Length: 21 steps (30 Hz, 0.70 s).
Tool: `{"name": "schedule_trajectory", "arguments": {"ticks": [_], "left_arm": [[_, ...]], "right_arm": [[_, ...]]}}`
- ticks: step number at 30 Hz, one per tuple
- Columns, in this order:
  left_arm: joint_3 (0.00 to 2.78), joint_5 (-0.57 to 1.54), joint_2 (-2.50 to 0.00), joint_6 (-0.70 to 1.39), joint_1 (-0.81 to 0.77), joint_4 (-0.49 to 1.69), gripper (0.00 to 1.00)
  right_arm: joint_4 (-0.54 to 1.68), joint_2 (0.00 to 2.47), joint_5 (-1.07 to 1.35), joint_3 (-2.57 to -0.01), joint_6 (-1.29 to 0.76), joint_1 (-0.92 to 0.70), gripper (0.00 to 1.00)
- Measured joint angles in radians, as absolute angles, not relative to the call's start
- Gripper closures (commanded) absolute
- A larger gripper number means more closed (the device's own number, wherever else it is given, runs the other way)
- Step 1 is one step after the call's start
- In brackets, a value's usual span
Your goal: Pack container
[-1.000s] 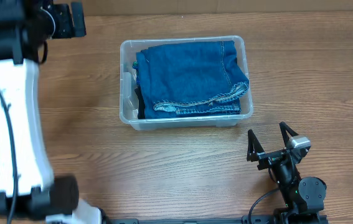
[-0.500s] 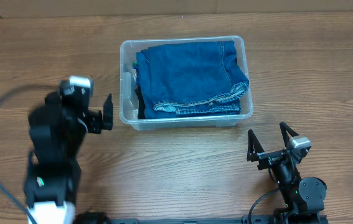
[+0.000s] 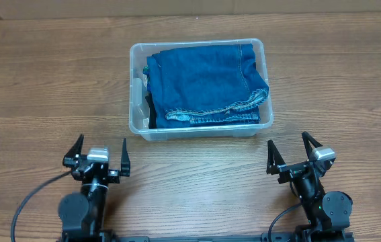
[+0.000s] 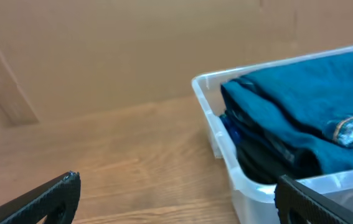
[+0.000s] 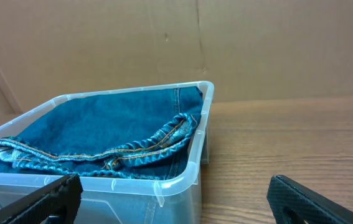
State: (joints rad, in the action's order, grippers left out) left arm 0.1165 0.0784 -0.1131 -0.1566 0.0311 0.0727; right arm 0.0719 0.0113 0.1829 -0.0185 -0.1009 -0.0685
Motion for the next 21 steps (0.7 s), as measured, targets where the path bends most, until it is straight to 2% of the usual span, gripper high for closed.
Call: {"name": "schedule_trajectory", "arguments": {"ticks": [5, 21], "left_arm": [[0.03, 0.033, -0.022, -0.157, 0.031, 0.059, 0.0], [0.012, -0.02, -0.016, -0.157, 0.031, 0.081, 0.0]], "right_arm": [[0.072, 0.011, 0.183, -0.019, -0.101, -0.068, 0.0], [0.073, 0.011, 0.183, -0.019, -0.101, -0.068, 0.0]]}}
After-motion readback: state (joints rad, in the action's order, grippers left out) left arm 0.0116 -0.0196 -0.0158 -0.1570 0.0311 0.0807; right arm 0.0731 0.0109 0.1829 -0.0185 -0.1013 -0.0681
